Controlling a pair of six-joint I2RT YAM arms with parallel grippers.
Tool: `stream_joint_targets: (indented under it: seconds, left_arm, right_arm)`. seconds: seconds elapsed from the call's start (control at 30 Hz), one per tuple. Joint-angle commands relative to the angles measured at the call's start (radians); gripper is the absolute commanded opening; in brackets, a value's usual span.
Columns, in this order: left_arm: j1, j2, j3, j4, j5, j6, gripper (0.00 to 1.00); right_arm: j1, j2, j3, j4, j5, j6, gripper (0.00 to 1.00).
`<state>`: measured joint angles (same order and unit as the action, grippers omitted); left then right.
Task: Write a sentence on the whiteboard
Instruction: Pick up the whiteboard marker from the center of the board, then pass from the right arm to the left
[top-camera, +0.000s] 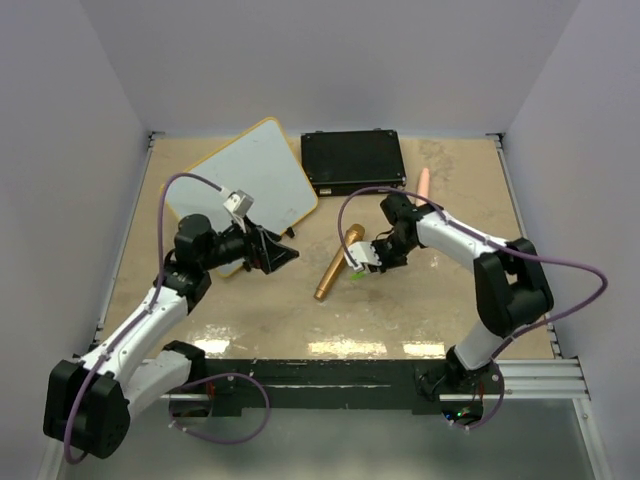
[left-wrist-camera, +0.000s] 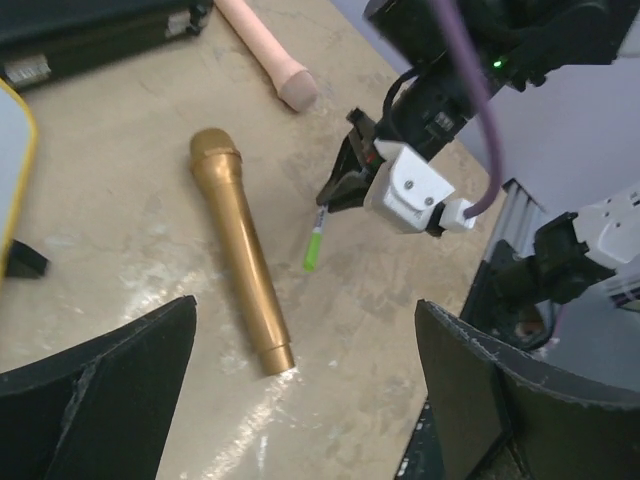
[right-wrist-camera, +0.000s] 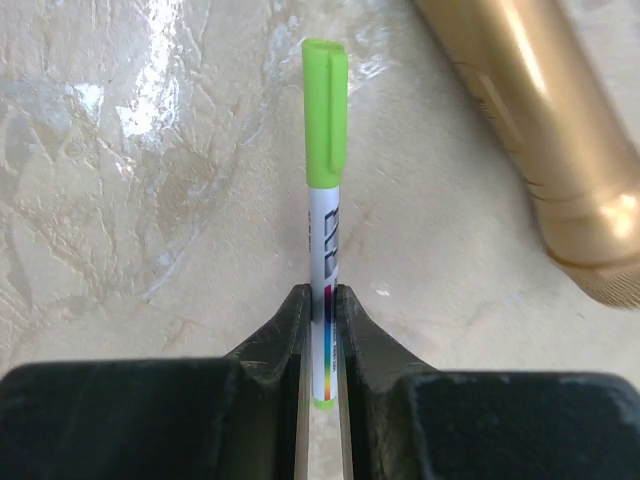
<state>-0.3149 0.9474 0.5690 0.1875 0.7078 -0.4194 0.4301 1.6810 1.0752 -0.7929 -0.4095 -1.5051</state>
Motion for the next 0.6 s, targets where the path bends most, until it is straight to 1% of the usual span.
stream_joint_targets:
  seconds: [0.0,0.1,0.13,0.2,0.23,0.33,0.43,0.57]
  left_arm:
    - [-0.047,0.059,-0.078,0.223,0.030,-0.266,0.94]
    - [-0.116,0.120,-0.083,0.250,-0.028,-0.298,0.92]
    - [-0.160,0.138,-0.066,0.250,-0.046,-0.297,0.91]
    - [-0.203,0.209,-0.041,0.250,-0.091,-0.292,0.90]
    - [-0.239,0.237,-0.015,0.247,-0.100,-0.289,0.88]
    - [-0.303,0.344,0.060,0.204,-0.145,-0.251,0.86]
    - [-0.361,0.436,0.141,0.116,-0.221,-0.185,0.82]
    - [-0.394,0.508,0.183,0.133,-0.229,-0.183,0.77]
  right_arm:
    - [-0.005,-0.133,-0.026,0.055,-0.113,0.052,0.01]
    - [-0.005,-0.191,-0.046,0.083,-0.161,0.075,0.00]
    - [-0.005,-0.201,-0.052,0.089,-0.196,0.082,0.00]
    - [-0.005,-0.231,-0.055,0.098,-0.233,0.091,0.00]
    - [-0.004,-0.237,-0.055,0.098,-0.258,0.094,0.00]
    - [-0.004,-0.259,-0.052,0.093,-0.282,0.095,0.00]
    - [-0.005,-0.257,-0.052,0.081,-0.295,0.086,0.00]
    - [-0.002,-0.248,-0.057,0.078,-0.305,0.075,0.00]
